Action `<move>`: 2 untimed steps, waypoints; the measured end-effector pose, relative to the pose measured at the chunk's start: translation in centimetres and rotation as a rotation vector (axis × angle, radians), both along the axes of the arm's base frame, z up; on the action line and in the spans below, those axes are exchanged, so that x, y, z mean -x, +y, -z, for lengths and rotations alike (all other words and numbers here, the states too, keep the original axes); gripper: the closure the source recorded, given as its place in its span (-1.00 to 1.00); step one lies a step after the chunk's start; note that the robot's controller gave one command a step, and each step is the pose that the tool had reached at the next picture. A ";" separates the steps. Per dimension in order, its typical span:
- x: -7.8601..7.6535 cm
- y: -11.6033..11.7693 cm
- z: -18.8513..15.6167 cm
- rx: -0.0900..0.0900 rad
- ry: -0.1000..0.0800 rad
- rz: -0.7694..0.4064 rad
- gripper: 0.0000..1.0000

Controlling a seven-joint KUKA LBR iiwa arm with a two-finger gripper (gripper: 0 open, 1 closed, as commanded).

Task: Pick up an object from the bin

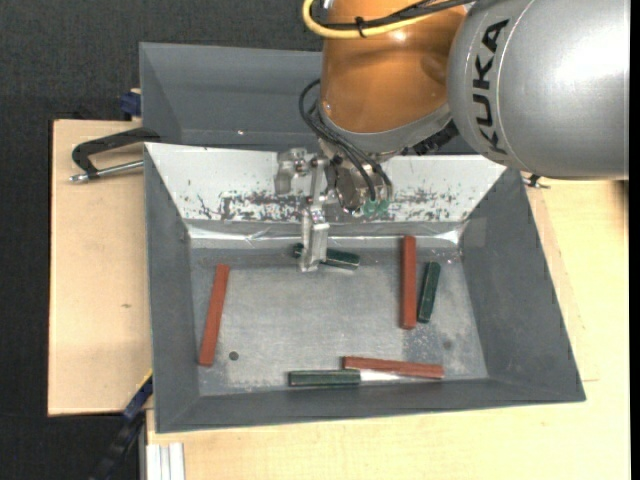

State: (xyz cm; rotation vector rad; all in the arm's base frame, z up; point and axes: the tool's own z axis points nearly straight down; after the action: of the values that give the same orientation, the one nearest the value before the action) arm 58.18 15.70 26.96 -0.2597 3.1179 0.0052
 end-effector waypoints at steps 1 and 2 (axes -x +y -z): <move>1.3 -2.4 -1.2 0.005 0.008 -0.085 -1.00; -0.8 -4.9 16.0 0.004 0.016 -0.031 1.00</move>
Offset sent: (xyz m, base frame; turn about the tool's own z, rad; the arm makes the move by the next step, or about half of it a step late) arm 0.0091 -0.0491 -0.1577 -0.0316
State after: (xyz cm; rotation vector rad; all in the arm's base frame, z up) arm 59.01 10.83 11.01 -0.3092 3.1302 0.0014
